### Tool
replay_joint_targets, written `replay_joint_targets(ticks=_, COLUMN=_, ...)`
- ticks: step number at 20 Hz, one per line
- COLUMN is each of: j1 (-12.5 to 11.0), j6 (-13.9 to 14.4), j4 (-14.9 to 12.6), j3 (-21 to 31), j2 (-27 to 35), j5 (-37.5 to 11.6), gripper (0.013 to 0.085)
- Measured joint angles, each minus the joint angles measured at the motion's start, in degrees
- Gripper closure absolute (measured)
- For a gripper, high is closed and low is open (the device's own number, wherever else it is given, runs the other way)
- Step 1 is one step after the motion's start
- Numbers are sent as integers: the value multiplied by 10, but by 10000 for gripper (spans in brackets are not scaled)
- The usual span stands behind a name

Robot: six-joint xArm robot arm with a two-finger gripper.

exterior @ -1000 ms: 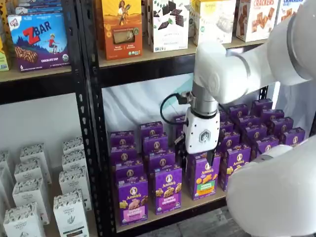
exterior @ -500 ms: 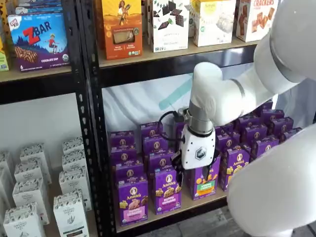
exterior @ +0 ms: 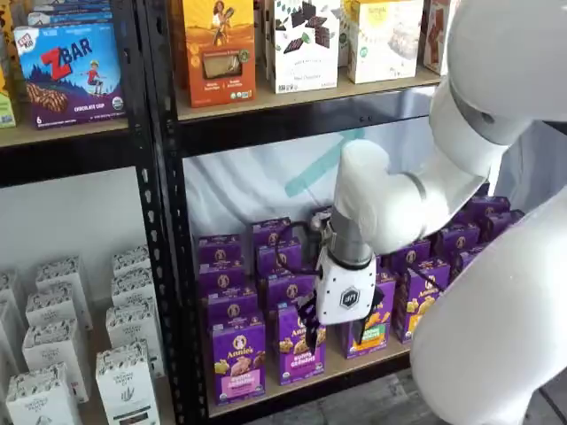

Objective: Pick up the purple box with a pink patch in the middle, on the bottom shelf, the first box from the left

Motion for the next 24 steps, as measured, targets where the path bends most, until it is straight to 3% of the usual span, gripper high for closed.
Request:
replay_joint_targets(ticks=3, j1=15, j6=5, j4=8, j3=-2, j2=42, j5=-38, gripper=130)
replay_joint_targets(ticks=7, j1=38, j6=-7, j4=44, j3=-16, j2=98, j5=-78, gripper=130)
replay_joint_targets(ticks=13, j1=65, j6=-15, j4=76, j3=-51, j2=179, j5=-123, gripper=130)
replay_joint_targets(ticks=20, j1=65, j6=60, j4=-3, j3=-119, j2=273, j5=-143, gripper=130)
replay_joint_targets(ticks=24, j1=66, j6=64, j4=-6, j3=-162, j2=324, j5=-150, gripper=130)
